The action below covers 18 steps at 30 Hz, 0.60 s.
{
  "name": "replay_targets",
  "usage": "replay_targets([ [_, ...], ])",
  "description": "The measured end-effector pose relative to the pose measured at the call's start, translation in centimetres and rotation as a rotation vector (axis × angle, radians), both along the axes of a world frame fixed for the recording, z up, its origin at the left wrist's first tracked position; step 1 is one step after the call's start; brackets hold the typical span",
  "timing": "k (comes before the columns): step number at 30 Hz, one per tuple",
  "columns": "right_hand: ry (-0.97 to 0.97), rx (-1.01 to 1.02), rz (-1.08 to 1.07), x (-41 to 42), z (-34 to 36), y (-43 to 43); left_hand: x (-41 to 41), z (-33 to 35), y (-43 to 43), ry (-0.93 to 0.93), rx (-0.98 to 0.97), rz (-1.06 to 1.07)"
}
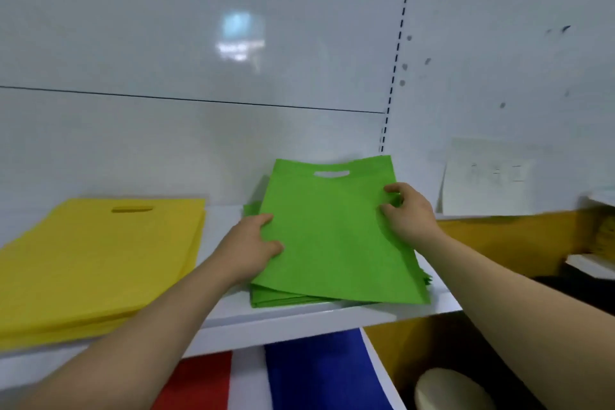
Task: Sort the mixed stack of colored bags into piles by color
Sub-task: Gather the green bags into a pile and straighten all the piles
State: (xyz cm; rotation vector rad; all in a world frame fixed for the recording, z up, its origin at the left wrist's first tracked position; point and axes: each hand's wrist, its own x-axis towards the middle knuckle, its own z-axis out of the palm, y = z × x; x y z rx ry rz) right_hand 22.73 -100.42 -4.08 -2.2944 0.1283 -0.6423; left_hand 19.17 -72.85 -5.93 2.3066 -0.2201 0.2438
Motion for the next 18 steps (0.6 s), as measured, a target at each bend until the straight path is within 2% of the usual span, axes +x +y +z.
replay_targets([
  [5,0.146,-0.162,0.133,4.1,-1.8,0.6,-1.2,-1.5,0.1,0.092,0.198,0.107],
  [10,0.340,-0.225,0.225,5.3,-3.2,-0.5,-3.8,-2.0,-1.3,0.173,0.305,0.017],
  [18,0.344,-0.225,0.392,4.1,-3.2,-1.3,-5.7,-2.4,-3.5,0.126,0.461,0.061],
])
